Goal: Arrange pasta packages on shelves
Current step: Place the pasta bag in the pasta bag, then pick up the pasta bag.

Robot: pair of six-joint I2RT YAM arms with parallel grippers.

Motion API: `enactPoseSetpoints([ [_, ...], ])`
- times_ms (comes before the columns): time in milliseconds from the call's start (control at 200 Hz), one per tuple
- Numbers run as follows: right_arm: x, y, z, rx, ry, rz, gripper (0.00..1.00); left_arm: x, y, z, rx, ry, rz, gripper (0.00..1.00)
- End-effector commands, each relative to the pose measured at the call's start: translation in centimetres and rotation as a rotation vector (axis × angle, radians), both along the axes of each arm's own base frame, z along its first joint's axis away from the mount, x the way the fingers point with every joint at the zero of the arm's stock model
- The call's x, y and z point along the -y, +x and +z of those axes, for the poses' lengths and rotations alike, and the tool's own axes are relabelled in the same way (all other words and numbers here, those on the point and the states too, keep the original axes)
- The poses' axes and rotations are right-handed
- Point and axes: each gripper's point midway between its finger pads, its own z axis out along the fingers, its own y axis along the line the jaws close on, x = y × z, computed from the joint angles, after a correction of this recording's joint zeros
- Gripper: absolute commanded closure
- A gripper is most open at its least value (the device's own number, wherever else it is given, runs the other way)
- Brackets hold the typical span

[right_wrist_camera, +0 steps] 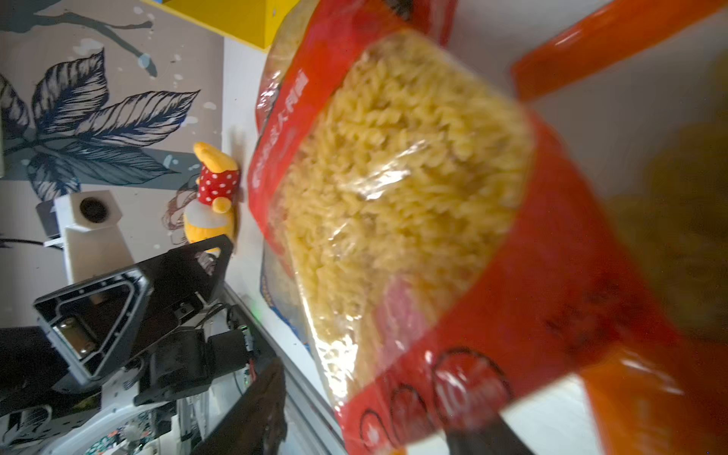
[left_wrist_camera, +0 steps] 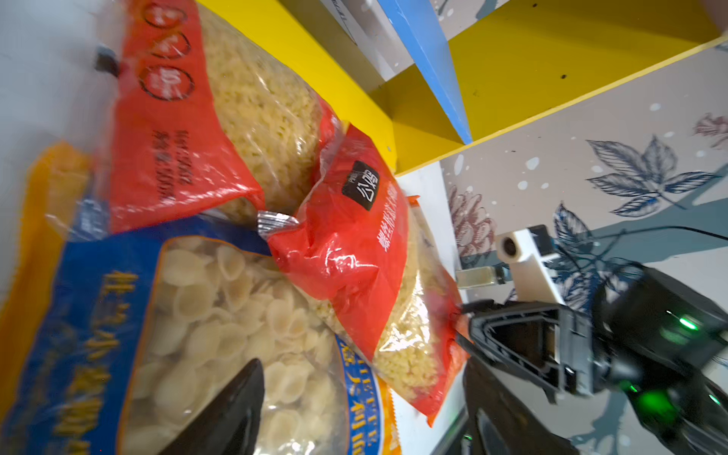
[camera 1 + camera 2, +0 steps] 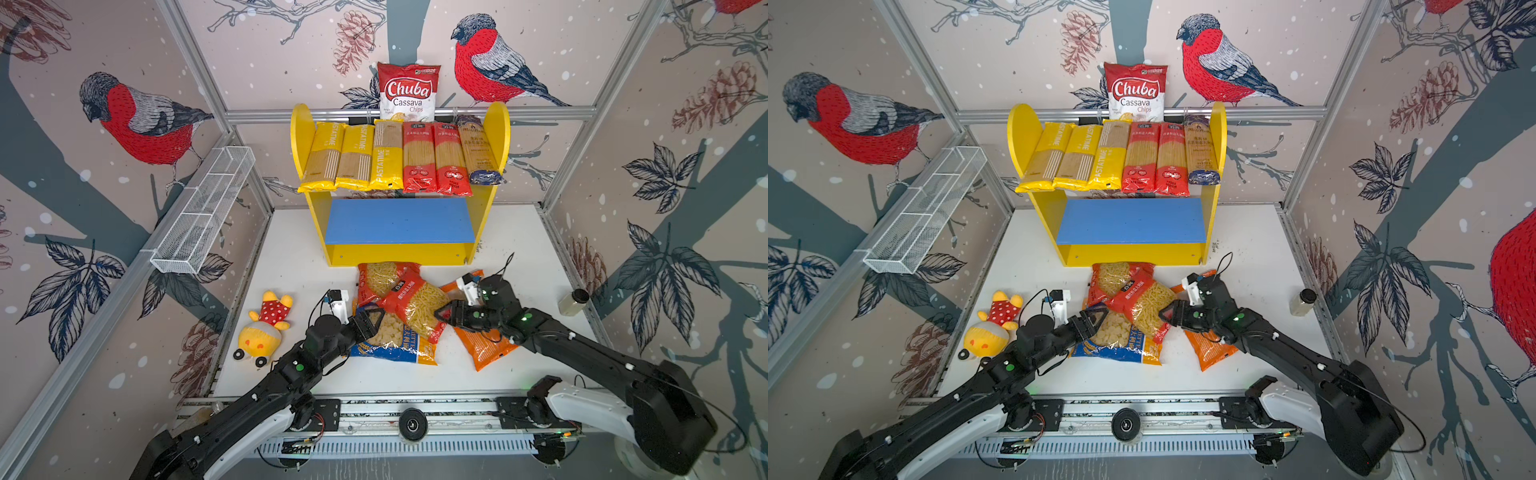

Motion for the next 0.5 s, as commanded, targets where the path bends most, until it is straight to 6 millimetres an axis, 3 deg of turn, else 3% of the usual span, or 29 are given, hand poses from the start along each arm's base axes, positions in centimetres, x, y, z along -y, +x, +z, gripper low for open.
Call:
enactPoseSetpoints([
  [0,2.5,-0.3,-0.6,0.047,-0.062,0.078,0.30,1.6,0.1,2.9,0.070,-0.104,-0.027,0.21],
  [85,2.2,1.7,0.3,0.123,-0.067,0.056,0.22,2.9,-0.2,2.8,0.079,-0.094,-0.066,0.21],
  [280,1.8,6.6,0.6,0.214,-0.110,-0.017,0.19,4.7,0.1,0.4,0.012,0.008,-0.127,0.23],
  [390,1.0,8.6,-0.3,0.232,-0.132,0.003,0.14,5.3,0.0,-0.5,-0.014,0.048,-0.155,0.23],
  [495,0.3,9.7,-2.6,0.204,-0.176,0.052,0.07,5.4,0.2,-1.0,-0.015,0.056,-0.152,0.22],
])
